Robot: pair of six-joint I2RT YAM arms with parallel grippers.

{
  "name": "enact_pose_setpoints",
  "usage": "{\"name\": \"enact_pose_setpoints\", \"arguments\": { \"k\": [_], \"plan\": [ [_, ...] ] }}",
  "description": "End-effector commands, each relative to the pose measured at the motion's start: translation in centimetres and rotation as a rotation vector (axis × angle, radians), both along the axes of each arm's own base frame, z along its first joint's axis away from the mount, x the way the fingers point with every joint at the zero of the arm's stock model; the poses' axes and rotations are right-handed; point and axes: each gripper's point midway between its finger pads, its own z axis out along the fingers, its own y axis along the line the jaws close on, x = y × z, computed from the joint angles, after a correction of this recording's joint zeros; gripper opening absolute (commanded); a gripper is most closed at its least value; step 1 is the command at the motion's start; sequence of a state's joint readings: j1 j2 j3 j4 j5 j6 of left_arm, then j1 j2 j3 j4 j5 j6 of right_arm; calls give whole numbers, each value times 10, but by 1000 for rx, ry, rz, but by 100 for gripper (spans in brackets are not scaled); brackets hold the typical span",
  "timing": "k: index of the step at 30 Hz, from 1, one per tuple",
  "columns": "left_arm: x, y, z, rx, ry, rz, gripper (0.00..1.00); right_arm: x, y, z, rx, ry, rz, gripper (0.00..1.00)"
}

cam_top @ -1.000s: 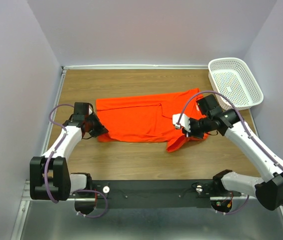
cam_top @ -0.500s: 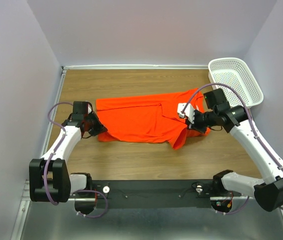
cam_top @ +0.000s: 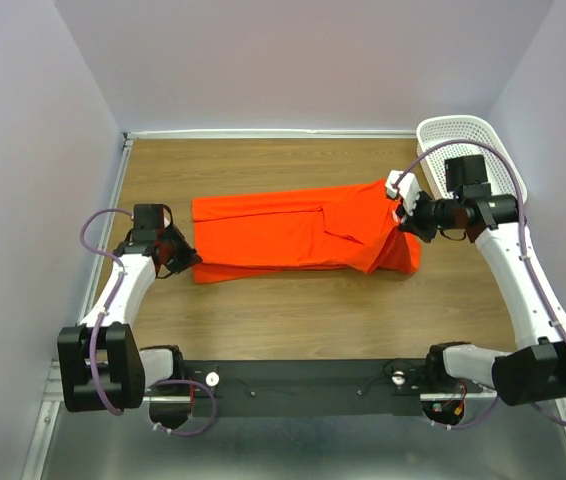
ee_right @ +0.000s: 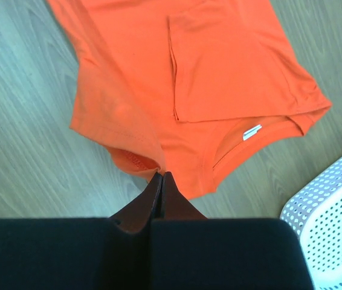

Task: Fold and stack the t-shirts
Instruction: Fold the tshirt

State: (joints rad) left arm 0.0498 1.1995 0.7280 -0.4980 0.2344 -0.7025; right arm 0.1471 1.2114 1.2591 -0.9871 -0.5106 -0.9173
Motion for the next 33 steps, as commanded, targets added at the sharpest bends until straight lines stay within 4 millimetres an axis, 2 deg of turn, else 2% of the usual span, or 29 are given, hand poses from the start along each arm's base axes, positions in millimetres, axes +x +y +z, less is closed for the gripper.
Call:
{"name": "enact_pose_setpoints", "arguments": {
  "k": [1, 9, 20, 26, 33],
  "plan": [
    [3, 5, 4, 18, -24, 5, 0, 11, 0, 6, 40, -6, 5, 1],
    [12, 3, 8, 5, -38, 3, 0, 41, -18, 8, 77, -2, -77, 1],
    [27, 1, 9, -7, -44, -20, 0, 66, -4, 19, 148, 9, -36, 1],
    [43, 2, 10, -8, -46, -12, 0, 83, -5, 9, 143, 40, -48, 1],
    [58, 5, 0, 4, -20, -11, 0, 100, -7, -3, 134, 75, -65, 1]
  ]
}}
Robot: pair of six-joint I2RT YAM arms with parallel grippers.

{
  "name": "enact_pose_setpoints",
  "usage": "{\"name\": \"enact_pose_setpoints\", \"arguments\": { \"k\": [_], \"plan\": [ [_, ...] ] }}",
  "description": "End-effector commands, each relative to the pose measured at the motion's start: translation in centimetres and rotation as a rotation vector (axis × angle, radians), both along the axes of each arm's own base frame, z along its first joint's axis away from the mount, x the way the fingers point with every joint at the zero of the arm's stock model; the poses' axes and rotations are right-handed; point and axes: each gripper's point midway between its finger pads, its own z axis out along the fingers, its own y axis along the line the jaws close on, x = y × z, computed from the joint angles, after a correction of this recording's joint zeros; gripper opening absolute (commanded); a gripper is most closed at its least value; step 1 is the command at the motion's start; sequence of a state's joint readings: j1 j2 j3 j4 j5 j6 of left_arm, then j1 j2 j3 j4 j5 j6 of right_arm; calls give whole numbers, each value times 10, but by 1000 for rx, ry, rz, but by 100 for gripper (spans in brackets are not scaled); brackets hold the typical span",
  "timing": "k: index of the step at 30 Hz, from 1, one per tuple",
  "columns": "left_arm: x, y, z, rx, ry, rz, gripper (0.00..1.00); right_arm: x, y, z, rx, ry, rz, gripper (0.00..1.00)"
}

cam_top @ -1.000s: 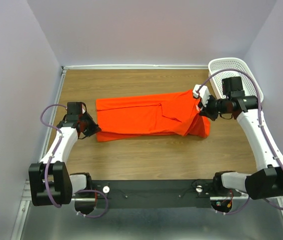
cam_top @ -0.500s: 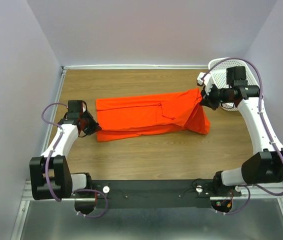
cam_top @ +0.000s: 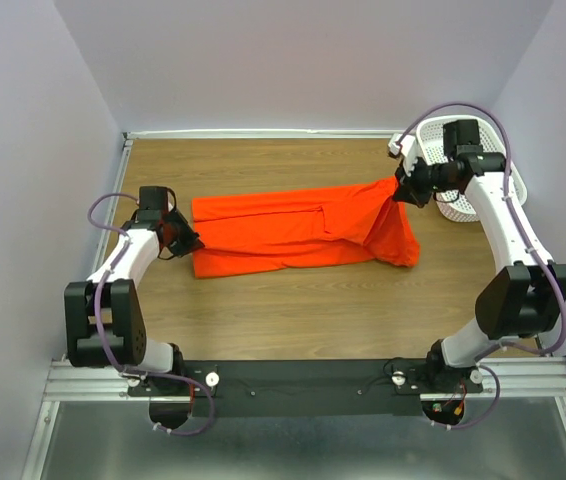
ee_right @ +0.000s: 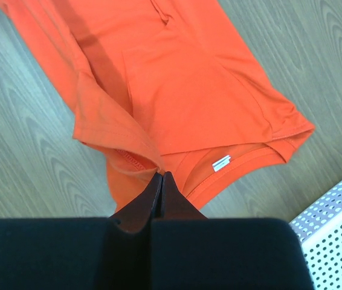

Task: Fold and stack the t-shirts
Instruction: Fold the tshirt

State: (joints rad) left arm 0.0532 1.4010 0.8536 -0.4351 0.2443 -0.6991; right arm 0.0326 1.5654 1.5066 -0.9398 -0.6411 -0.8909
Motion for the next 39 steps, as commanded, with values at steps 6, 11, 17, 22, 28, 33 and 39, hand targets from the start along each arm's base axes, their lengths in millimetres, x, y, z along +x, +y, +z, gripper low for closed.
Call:
{"name": "enact_pose_setpoints", "arguments": {
  "k": [6, 11, 17, 22, 28, 33, 39],
  "plan": [
    [29, 6, 0, 26, -19, -8, 0, 28, 1, 0, 23, 7, -26, 1],
    [41, 6, -4, 35, -9, -21, 0, 33, -1, -4, 10, 16, -42, 1],
    [51, 1, -13, 41, 15, -44, 0, 38, -1, -9, 12, 29, -49, 1],
    [53, -5, -17, 48, 31, -65, 0, 40, -2, -11, 12, 36, -56, 1],
    [54, -3, -15, 62, 29, -59, 0, 41, -2, -15, 13, 45, -56, 1],
    [53, -2, -16, 67, 34, -58, 0, 43, -2, -17, 14, 50, -61, 1],
    [54, 0, -14, 75, 29, -47, 0, 47, -2, -17, 12, 51, -66, 0]
  ]
}}
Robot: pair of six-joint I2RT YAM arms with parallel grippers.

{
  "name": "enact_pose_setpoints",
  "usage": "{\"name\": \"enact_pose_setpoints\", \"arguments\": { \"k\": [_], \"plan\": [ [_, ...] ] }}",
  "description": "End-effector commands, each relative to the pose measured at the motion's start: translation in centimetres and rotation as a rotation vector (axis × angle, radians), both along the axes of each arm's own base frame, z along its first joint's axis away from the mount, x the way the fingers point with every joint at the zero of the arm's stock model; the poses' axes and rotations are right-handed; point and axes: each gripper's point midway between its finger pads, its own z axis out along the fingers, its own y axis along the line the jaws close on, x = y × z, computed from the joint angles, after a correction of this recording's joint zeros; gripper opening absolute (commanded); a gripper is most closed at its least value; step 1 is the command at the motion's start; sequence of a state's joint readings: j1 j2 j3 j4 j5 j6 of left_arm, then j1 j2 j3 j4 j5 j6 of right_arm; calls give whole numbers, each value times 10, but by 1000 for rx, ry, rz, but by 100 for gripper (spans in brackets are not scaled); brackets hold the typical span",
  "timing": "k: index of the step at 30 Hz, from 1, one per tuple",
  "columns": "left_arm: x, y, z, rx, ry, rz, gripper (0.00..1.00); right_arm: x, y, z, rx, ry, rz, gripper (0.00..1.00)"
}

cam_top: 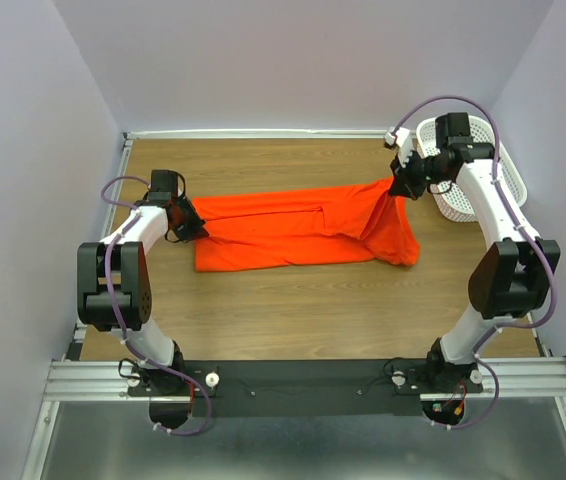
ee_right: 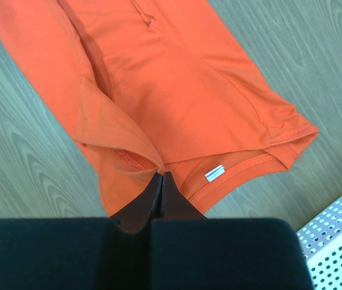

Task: Fold and stack the t-shirts
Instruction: Fold the tshirt

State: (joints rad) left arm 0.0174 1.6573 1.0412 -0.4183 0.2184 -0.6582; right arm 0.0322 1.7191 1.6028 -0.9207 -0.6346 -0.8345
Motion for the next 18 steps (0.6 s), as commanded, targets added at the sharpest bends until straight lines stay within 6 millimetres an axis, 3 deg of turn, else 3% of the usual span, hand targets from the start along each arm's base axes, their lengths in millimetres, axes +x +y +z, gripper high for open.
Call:
{"name": "enact_pose_setpoints", "arguments": {
  "k": [1, 18],
  "plan": [
    [6, 5, 8, 33, -19, 7, 0, 14, -3, 4, -5, -19, -24, 1],
    [6, 5, 1, 37, -12, -5, 0, 45, 14, 4, 30, -18, 13, 1]
  ]
}}
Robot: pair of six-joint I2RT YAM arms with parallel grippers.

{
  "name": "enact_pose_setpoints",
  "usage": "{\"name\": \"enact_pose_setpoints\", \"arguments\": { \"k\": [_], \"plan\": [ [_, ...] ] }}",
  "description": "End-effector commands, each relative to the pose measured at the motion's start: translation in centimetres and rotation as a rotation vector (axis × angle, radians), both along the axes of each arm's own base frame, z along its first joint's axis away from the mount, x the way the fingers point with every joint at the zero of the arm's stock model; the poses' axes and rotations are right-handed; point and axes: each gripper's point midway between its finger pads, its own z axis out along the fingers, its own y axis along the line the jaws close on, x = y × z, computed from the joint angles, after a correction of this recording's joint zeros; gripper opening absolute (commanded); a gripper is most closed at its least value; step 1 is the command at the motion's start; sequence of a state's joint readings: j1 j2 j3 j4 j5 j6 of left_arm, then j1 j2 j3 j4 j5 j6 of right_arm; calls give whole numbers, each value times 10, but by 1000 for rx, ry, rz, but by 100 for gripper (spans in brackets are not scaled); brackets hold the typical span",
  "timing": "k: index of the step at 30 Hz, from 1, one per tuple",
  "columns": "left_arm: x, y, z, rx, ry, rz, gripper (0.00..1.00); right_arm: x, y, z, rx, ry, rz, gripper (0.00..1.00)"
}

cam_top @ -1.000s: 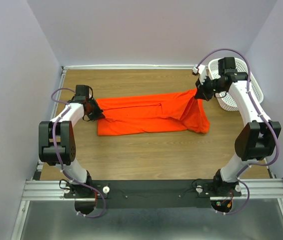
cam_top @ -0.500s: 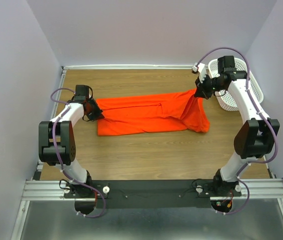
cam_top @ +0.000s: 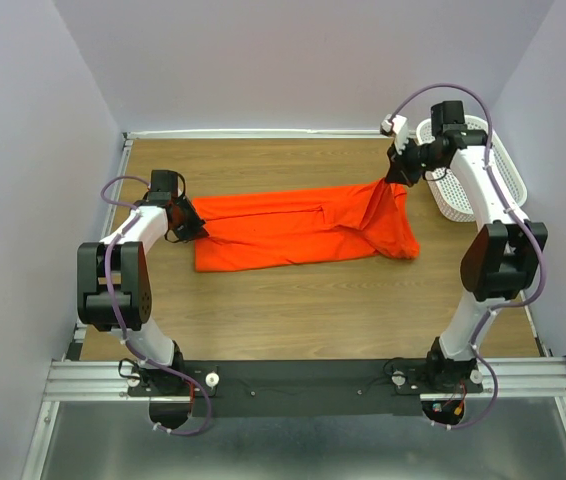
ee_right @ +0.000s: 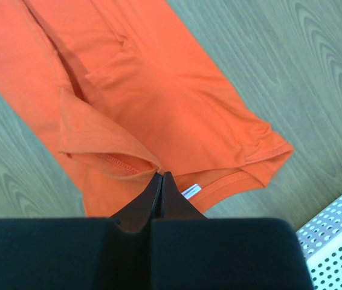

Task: Fold and stack the t-shirts
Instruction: Fold the tshirt

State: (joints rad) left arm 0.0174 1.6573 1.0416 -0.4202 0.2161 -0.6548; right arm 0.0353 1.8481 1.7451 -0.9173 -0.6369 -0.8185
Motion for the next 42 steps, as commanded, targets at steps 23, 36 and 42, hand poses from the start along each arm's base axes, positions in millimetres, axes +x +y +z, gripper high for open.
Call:
{"name": "enact_pose_setpoints", "arguments": {
  "k": [23, 36, 42],
  "plan": [
    [24, -19, 55, -41, -253, -176, 36, 22, 63, -33, -55, 53, 145, 1],
    [8, 8, 55, 46, -248, -118, 43, 33, 76, -26, -76, 26, 138, 1],
    [0, 19, 114, 162, -492, -142, 58, 36, 83, -29, -72, 30, 144, 1]
  ]
}}
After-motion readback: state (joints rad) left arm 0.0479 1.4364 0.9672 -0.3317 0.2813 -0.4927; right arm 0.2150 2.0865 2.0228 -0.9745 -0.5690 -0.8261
